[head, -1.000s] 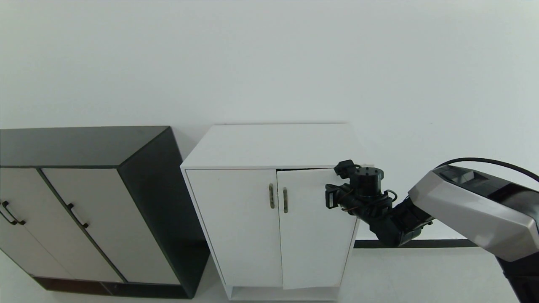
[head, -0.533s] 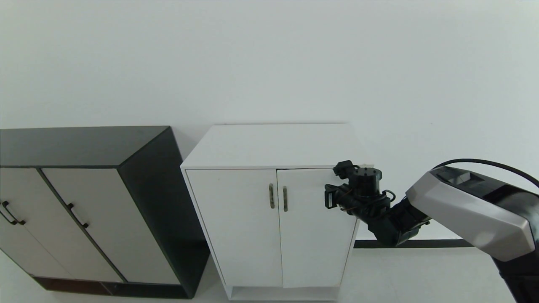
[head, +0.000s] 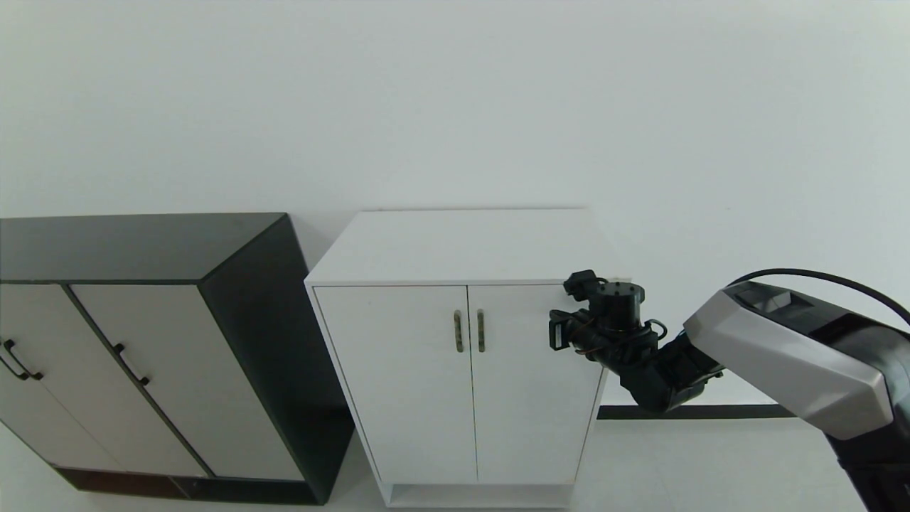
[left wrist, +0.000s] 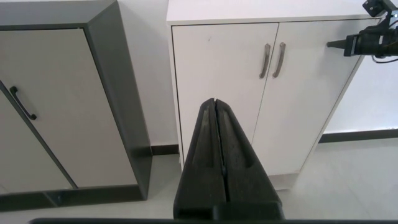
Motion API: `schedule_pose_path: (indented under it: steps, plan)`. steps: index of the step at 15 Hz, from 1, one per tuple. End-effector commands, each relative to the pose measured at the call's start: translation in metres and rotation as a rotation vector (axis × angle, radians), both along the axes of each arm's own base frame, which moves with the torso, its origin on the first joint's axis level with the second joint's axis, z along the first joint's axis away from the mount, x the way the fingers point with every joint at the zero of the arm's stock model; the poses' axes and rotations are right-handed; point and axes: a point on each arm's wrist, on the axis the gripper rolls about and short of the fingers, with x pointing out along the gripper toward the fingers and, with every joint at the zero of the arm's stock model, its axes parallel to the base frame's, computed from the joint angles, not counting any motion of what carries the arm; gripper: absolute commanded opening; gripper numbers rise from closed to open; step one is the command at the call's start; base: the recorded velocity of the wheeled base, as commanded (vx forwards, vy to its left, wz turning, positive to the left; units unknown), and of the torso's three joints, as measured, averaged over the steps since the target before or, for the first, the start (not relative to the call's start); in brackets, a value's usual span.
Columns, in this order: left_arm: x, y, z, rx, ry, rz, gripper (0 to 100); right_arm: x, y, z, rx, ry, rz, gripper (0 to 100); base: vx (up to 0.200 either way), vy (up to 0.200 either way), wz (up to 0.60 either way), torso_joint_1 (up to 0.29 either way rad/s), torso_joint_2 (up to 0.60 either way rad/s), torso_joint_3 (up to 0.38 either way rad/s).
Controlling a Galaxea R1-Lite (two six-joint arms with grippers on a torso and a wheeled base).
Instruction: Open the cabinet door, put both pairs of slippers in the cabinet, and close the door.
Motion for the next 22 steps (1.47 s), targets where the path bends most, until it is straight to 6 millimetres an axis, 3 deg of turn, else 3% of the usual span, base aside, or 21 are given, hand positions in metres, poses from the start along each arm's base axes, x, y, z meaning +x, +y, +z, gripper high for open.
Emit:
schedule_pose_path:
  steps: [1,6,9,13,15,20,22]
  plan:
    - [0.0,0.0,0.0,0.0,0.001,0.0,0,0.001,0.001,-0.001,0.0,0.0,0.0,0,0.0,0.0,0.0,0.0,0.0,0.0]
    - [0.0,0.0,0.0,0.0,0.001,-0.003,0,-0.003,-0.001,0.001,-0.015,-0.002,0.003,0,0.0,0.0,0.0,0.0,0.0,0.0]
    - [0.0,0.0,0.0,0.0,0.001,-0.001,0,-0.025,-0.009,0.024,-0.023,-0.008,0.007,0,0.0,0.0,0.0,0.0,0.0,0.0]
    - [0.0,0.0,0.0,0.0,0.003,-0.001,0,-0.09,-0.042,0.06,-0.044,-0.02,0.004,0,0.0,0.0,0.0,0.0,0.0,0.0]
    - [0.0,0.0,0.0,0.0,0.001,-0.003,0,-0.141,-0.079,0.072,-0.061,0.006,-0.078,0,0.0,0.0,0.0,0.0,0.0,0.0]
    - [0.0,0.0,0.0,0.0,0.001,-0.001,0,-0.223,-0.16,0.064,-0.059,-0.001,-0.286,0,0.0,0.0,0.0,0.0,0.0,0.0]
    - [0.0,0.0,0.0,0.0,0.003,-0.001,0,-0.247,-0.175,0.064,-0.054,-0.018,-0.311,0,0.0,0.0,0.0,0.0,0.0,0.0]
